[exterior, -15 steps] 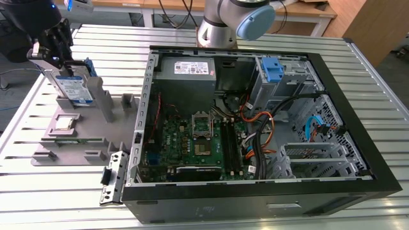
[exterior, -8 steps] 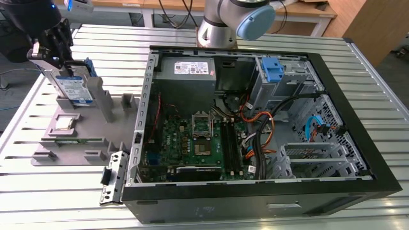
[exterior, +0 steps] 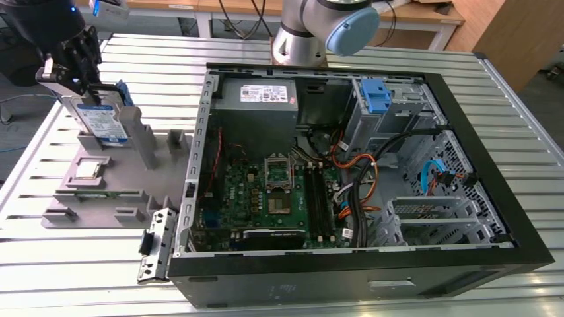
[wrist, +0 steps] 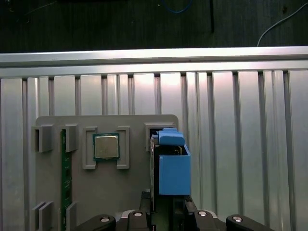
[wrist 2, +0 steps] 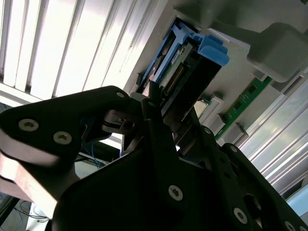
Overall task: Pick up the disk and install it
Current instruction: 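Pick up the disk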
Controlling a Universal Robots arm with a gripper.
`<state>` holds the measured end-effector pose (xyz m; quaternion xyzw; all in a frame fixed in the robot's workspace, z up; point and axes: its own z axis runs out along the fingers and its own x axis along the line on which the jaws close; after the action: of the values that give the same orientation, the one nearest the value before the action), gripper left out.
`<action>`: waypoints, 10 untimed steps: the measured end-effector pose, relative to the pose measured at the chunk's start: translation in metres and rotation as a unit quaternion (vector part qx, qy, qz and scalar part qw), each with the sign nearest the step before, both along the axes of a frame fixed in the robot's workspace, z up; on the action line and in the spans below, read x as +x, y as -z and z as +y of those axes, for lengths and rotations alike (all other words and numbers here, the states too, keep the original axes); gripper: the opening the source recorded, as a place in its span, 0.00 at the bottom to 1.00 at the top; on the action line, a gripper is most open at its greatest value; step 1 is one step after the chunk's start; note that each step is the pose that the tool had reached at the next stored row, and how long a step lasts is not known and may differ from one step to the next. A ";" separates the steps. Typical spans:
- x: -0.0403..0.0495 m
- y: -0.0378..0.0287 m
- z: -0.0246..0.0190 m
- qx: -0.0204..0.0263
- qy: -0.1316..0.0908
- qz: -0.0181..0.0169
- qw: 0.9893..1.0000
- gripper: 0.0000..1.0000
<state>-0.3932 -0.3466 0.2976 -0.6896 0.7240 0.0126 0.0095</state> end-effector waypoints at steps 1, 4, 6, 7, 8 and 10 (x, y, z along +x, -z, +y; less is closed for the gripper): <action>0.0000 -0.0001 0.0000 0.000 0.000 0.000 1.000 0.35; 0.0000 -0.0017 0.0000 0.000 0.000 0.000 1.000 0.35; 0.0000 -0.0019 0.0000 0.000 0.000 0.000 1.000 0.35; 0.0000 -0.0022 0.0000 0.000 0.000 0.000 1.000 0.35; 0.0000 -0.0023 0.0000 0.000 0.000 0.000 1.000 0.35; 0.0000 -0.0024 0.0000 0.000 0.000 0.000 1.000 0.35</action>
<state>-0.3933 -0.3466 0.2999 -0.6896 0.7240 0.0127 0.0095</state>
